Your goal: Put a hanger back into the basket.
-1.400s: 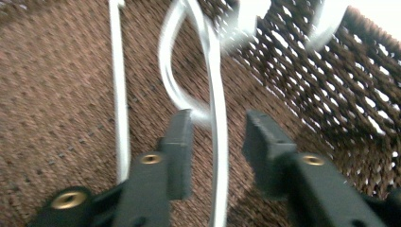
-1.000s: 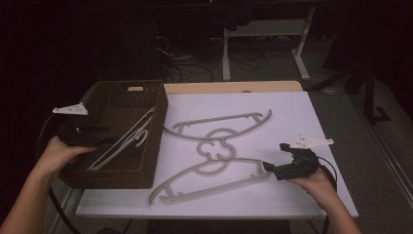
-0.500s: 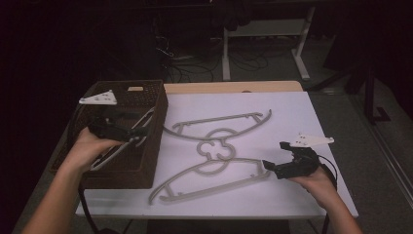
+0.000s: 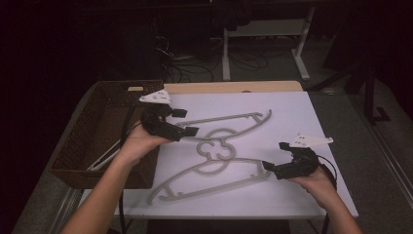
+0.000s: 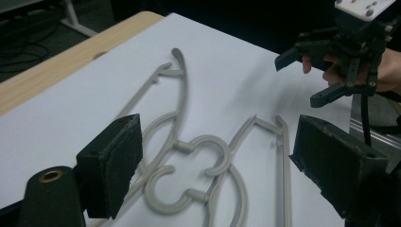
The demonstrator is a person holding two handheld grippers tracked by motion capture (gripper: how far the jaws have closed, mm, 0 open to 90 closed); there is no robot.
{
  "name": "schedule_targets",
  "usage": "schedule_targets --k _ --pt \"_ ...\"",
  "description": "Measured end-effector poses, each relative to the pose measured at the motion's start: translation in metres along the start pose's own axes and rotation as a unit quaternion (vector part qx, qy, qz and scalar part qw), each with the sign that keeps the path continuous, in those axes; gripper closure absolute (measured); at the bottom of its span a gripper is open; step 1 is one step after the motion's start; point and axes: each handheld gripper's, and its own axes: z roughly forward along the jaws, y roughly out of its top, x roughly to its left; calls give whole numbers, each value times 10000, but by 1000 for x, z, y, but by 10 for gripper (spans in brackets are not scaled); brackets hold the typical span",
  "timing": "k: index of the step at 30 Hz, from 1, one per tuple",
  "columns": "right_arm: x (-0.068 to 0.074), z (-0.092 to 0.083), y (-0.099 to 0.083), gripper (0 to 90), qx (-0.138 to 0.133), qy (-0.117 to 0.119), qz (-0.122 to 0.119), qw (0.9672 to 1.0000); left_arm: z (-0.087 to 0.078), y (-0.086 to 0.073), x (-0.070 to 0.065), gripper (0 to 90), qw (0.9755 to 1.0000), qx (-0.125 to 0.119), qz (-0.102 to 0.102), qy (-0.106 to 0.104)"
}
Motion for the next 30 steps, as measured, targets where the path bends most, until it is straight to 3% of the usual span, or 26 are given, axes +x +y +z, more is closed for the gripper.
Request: schedule_targets --k 4,8,11,17,22,30 --pt "0 0 0 38 2 6 -3 10000 30 -1 -2 170 9999 83 -34 -116" --pt "1 0 -1 38 7 19 12 10000 55 -6 3 202 9998 219 -20 40" --pt "0 -1 -1 38 9 22 -1 10000 71 -13 12 300 9994 317 -81 134" --pt "0 -3 -2 38 -7 24 22 10000 103 -34 30 589 9961 774 -204 366" --pt "-1 -2 -2 38 -7 24 20 10000 124 -49 39 673 9933 1042 -149 482" --pt "-1 -2 -2 38 -10 35 14 10000 150 -59 48 729 9886 1372 80 609"
